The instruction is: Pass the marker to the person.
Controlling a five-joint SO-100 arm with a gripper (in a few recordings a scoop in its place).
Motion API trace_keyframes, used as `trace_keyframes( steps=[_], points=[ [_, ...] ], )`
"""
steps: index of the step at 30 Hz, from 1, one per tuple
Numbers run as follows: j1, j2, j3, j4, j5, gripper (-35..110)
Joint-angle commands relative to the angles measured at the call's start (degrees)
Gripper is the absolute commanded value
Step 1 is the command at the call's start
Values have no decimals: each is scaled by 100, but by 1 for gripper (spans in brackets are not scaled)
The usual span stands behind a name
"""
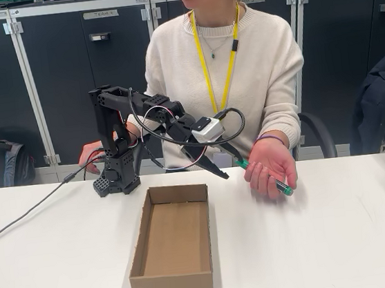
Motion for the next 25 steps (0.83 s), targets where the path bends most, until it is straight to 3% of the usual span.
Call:
trace_keyframes(
  steps=[1, 18, 25],
  points=[
    [26, 439, -229, 299, -35, 28],
    [-202, 809, 598, -237, -360, 30],
    [-369, 844, 492, 18, -325, 30]
  ],
)
